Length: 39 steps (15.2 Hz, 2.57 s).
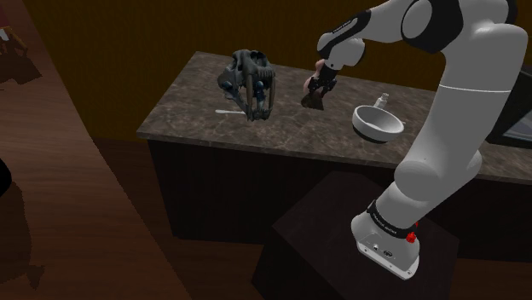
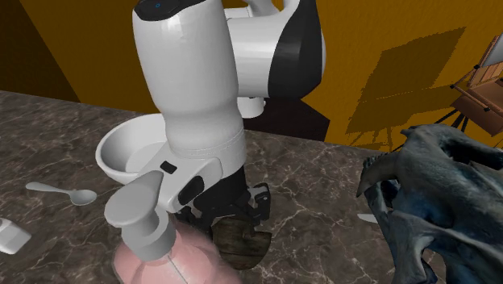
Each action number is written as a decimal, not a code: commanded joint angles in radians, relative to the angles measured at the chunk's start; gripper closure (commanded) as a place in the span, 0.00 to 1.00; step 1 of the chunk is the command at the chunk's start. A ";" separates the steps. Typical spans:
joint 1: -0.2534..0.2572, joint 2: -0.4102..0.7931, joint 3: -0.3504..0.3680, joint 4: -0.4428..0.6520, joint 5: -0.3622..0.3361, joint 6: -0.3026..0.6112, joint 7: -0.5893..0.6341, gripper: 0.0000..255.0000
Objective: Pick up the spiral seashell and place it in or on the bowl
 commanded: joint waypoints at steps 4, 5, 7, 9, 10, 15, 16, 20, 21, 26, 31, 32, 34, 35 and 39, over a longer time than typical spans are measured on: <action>0.005 -0.022 -0.006 0.010 -0.015 -0.031 0.012 1.00; 0.006 -0.029 -0.008 0.014 -0.019 -0.042 0.016 1.00; 0.008 -0.043 -0.011 0.024 -0.029 -0.064 0.024 1.00; 0.010 -0.056 -0.014 0.035 -0.037 -0.087 0.031 1.00; 0.011 -0.062 -0.016 0.040 -0.042 -0.098 0.034 1.00; 0.014 -0.091 -0.022 0.072 -0.061 -0.155 0.051 1.00; 0.015 -0.096 -0.023 0.079 -0.064 -0.167 0.054 1.00; 0.017 -0.115 -0.026 0.109 -0.077 -0.214 0.066 1.00; 0.017 -0.119 -0.027 0.117 -0.080 -0.226 0.069 1.00; 0.018 -0.137 -0.030 0.162 -0.093 -0.287 0.081 1.00; 0.013 -0.176 -0.039 0.168 -0.108 -0.331 0.078 1.00; 0.008 -0.205 -0.046 0.137 -0.116 -0.328 0.066 1.00; -0.004 -0.259 -0.060 0.080 -0.133 -0.324 0.043 1.00; -0.011 -0.286 -0.067 0.053 -0.142 -0.323 0.031 1.00; -0.041 -0.386 -0.098 -0.040 -0.180 -0.327 -0.017 1.00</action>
